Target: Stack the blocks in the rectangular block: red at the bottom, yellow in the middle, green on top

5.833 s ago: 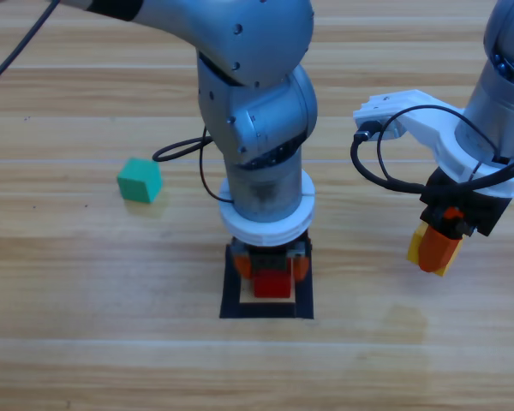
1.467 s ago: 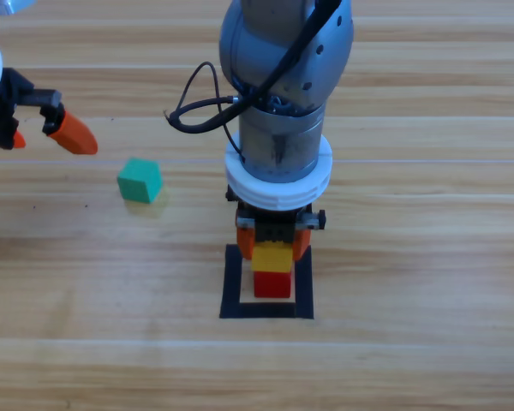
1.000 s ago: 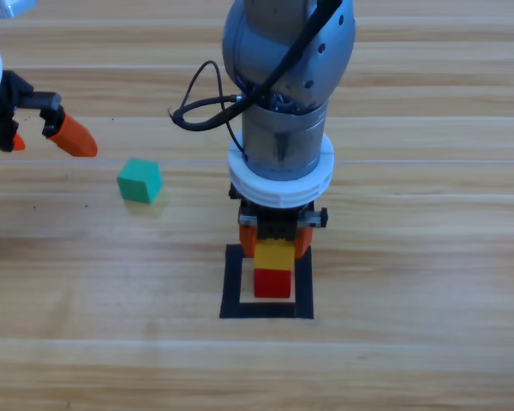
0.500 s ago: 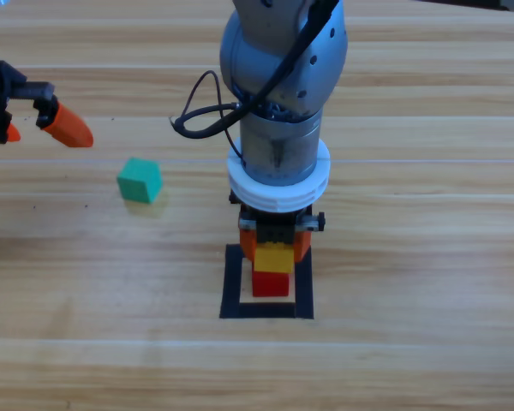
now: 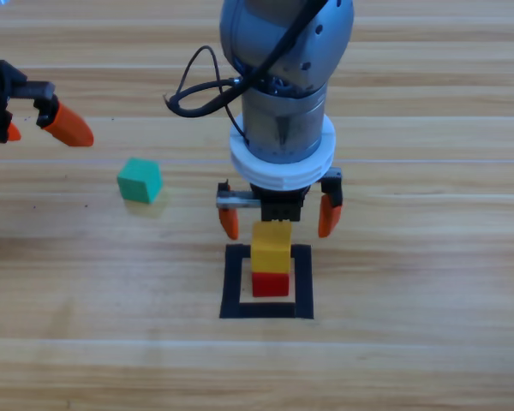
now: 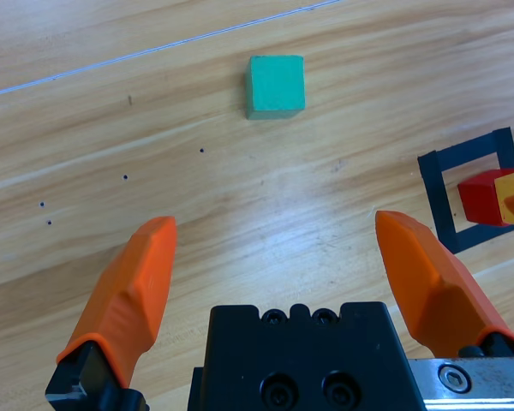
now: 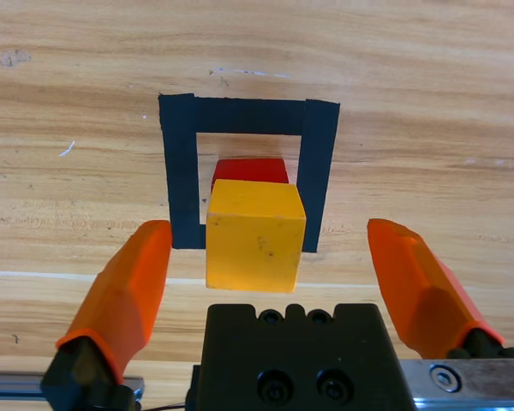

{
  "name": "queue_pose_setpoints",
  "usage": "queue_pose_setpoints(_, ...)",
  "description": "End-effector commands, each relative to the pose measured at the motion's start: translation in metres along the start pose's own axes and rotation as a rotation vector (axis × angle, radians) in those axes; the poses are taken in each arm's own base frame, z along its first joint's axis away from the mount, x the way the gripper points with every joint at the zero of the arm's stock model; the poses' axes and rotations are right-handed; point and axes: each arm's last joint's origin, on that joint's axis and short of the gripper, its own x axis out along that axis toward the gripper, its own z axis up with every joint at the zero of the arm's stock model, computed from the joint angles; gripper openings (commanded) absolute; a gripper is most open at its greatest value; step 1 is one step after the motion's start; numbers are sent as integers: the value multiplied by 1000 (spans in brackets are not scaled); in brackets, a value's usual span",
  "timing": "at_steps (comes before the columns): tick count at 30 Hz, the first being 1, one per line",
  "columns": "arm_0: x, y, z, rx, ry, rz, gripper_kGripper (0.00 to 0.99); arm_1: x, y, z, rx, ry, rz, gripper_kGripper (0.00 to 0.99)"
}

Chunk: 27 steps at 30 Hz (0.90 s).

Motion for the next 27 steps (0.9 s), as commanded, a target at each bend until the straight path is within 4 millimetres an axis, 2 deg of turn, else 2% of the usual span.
queue_pose_setpoints(1, 0, 5, 3, -27, -16, 13, 990, -73, -28, 1, -97, -117, 66, 990)
queue_pose_setpoints(4, 5, 3, 27, -28, -6, 17, 990, -117, -50, 0, -172, -188, 118, 989)
queue_pose_setpoints(8, 28, 0, 71, -42, 75, 65, 990, -148, -81, 12, -250, -228, 169, 988)
queue_pose_setpoints(11, 56, -7, 97, -33, 135, 89, 990, -153, -98, 24, -309, -220, 198, 986)
queue_pose_setpoints(15, 101, -25, 107, 9, 224, 152, 990, -140, -115, 28, -454, -205, 272, 986)
queue_pose_setpoints(17, 123, -33, 104, 27, 265, 181, 990, -133, -142, 17, -525, -259, 439, 986)
queue_pose_setpoints(19, 143, -39, 99, 39, 300, 196, 990, -124, -177, -7, -581, -409, 649, 986)
queue_pose_setpoints(22, 168, -53, 91, 70, 348, 196, 990, -129, -197, -35, -686, -470, 649, 985)
queue_pose_setpoints(27, 178, -66, 85, 83, 368, 179, 990, -147, -225, -77, -852, -542, 693, 985)
